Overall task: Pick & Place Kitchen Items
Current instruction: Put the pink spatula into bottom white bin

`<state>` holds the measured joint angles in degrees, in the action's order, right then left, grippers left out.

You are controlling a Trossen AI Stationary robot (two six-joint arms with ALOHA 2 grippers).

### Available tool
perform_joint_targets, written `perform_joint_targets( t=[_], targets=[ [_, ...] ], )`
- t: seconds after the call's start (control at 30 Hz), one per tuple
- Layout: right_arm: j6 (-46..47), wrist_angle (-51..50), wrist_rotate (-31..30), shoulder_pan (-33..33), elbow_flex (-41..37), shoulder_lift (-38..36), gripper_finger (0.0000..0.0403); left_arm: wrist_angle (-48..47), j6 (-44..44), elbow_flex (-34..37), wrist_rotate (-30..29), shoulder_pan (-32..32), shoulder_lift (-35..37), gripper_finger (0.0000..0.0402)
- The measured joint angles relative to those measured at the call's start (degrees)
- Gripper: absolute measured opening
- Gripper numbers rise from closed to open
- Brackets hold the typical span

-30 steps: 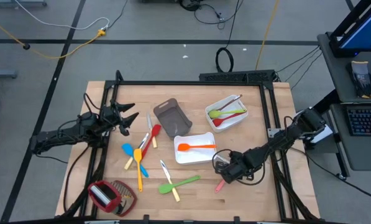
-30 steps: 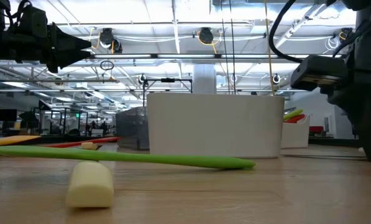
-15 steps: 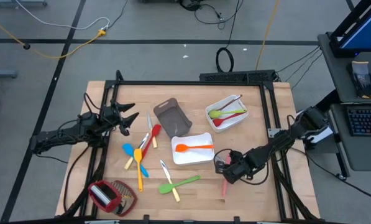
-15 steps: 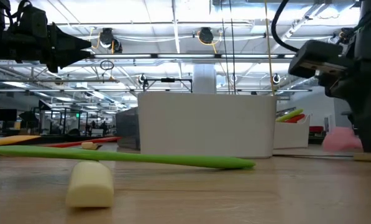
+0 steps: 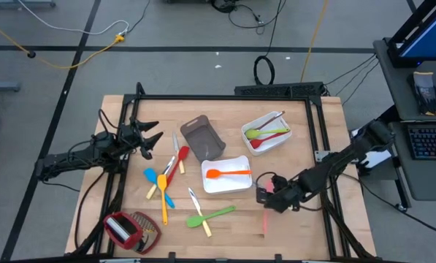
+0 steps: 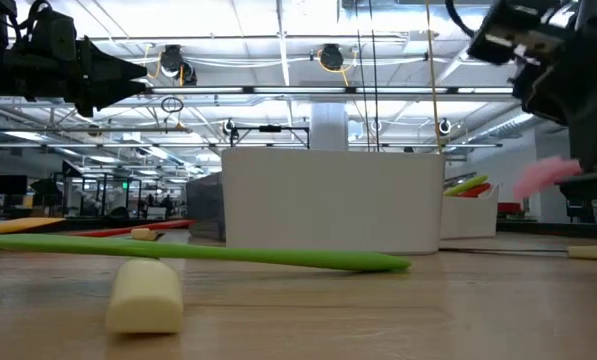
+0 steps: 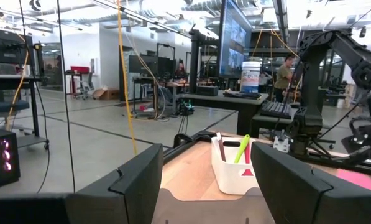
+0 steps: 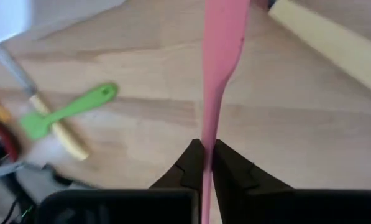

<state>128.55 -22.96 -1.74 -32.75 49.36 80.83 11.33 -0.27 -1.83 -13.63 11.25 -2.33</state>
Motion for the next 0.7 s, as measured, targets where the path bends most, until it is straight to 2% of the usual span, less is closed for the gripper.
perform_joint_targets(
  t=[0.1, 0.2, 0.4, 0.5, 0.7],
  targets=[
    [-3.6, -0.3, 0.0, 0.0, 0.0, -2.7, 0.0009, 0.0, 0.0, 0.0, 0.0, 0.0, 0.0, 0.0250],
    [-11.0, -0.3, -0.2, 0.2, 0.1, -5.8, 0.0009, 0.0, -0.1, 0.0, 0.0, 0.0, 0.0, 0.0250],
    [-28.5, -0.4, -6.9, 2.0, 0.1, -10.7, 0.0009, 0.0, -0.2, 0.0, 0.0, 0.0, 0.0, 0.0250],
    [-36.6, -0.4, -8.9, 4.0, 0.1, -12.3, 0.0009, 0.0, -0.2, 0.0, 0.0, 0.0, 0.0, 0.0250],
    [-52.6, -0.4, -8.7, 10.2, 0.1, -13.9, 0.0009, 0.0, -0.2, 0.0, 0.0, 0.0, 0.0, 0.0250]
  ],
)
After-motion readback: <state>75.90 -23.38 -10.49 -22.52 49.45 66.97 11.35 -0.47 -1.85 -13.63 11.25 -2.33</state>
